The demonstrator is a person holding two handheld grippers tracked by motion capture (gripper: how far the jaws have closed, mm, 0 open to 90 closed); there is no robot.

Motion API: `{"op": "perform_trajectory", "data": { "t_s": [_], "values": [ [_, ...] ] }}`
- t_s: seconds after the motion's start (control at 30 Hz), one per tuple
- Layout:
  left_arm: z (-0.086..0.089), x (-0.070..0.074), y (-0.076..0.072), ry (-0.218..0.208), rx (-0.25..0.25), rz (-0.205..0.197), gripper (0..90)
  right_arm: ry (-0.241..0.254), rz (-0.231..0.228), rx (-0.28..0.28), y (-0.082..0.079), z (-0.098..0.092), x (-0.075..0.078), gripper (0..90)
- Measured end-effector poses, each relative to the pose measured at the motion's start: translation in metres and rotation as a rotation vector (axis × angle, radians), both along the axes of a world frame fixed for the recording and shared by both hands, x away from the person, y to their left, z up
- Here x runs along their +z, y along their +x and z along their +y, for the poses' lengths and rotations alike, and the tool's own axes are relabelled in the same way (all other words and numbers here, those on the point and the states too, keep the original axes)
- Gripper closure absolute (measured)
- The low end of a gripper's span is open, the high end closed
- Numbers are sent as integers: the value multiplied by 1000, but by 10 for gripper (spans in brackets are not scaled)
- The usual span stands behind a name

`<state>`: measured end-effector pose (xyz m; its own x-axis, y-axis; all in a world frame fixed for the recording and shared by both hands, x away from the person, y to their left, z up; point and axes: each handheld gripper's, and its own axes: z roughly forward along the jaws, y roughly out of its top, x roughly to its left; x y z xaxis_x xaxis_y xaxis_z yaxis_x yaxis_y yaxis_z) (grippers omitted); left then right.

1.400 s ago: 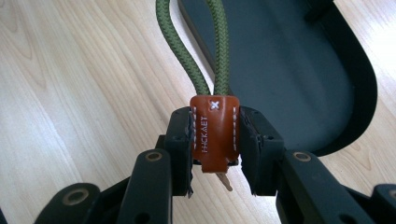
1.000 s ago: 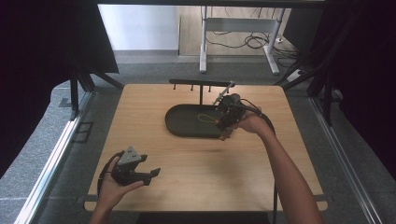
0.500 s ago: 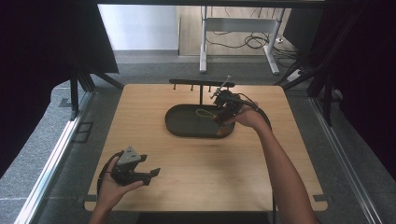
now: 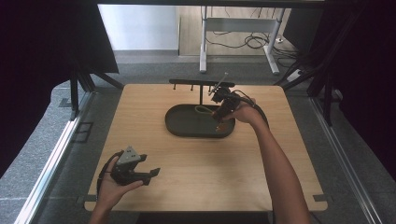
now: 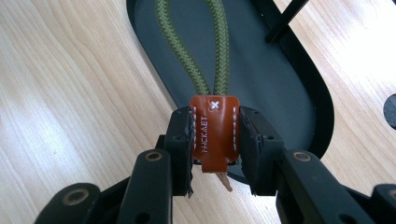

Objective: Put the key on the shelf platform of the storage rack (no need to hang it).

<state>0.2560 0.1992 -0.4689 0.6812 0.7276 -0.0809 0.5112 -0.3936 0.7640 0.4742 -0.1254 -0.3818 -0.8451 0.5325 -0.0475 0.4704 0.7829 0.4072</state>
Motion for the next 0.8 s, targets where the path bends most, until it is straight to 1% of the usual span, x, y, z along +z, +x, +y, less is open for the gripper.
{"op": "perform_trajectory", "data": {
  "t_s": [0.1,0.2,0.23,0.3,0.43,0.47,0.57,0.6,0.8],
  "values": [
    [0,0,0,-1,0,-1,261,-4,3,1,1,1,0,668],
    [-1,1,-1,-4,-1,-3,261,5,4,2,4,3,0,668],
    [-1,1,-1,-4,-2,-4,261,0,1,7,6,3,-1,668],
    [-1,1,-1,-4,-3,-4,261,-2,3,-1,7,4,-2,668],
    [-1,1,0,-3,-3,0,260,4,4,-7,13,5,-6,668],
    [-1,1,0,-3,-3,0,260,-3,8,-10,17,7,-8,668],
    [-1,1,-1,-5,-2,-2,260,-5,6,-7,20,8,-10,668],
    [-1,1,-1,-6,-2,-3,261,-4,3,1,22,9,-11,668],
    [0,1,-1,-7,-1,-3,261,-11,4,-21,29,10,-20,668]
  ]
}}
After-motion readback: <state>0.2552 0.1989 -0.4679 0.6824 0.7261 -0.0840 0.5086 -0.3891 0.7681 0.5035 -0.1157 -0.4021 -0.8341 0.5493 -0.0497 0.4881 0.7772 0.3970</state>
